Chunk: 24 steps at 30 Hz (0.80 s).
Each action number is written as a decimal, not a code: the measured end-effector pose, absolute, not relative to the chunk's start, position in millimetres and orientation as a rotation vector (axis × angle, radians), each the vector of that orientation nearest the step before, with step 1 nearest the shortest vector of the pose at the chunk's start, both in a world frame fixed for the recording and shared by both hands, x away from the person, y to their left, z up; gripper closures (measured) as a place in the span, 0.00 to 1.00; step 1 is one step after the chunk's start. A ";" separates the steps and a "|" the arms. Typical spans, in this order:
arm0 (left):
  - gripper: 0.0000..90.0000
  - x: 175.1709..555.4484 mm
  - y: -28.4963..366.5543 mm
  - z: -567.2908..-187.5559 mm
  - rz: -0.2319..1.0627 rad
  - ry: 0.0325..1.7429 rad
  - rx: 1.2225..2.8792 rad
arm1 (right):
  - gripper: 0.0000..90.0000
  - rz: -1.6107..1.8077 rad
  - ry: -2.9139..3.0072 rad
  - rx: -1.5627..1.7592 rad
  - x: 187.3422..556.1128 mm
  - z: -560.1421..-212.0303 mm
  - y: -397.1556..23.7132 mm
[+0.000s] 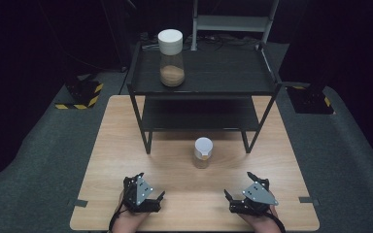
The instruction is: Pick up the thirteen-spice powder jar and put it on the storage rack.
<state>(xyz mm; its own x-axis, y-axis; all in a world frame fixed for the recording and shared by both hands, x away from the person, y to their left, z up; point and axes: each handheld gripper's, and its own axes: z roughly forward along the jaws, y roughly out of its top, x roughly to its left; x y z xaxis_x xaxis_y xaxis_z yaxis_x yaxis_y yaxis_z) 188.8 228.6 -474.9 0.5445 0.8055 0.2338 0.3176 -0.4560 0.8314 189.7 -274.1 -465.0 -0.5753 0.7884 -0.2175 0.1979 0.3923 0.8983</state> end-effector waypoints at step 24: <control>0.01 187.7 230.8 -475.9 0.811 0.887 2.013 | 0.00 1.226 2.027 0.854 220.9 -445.7 -230.4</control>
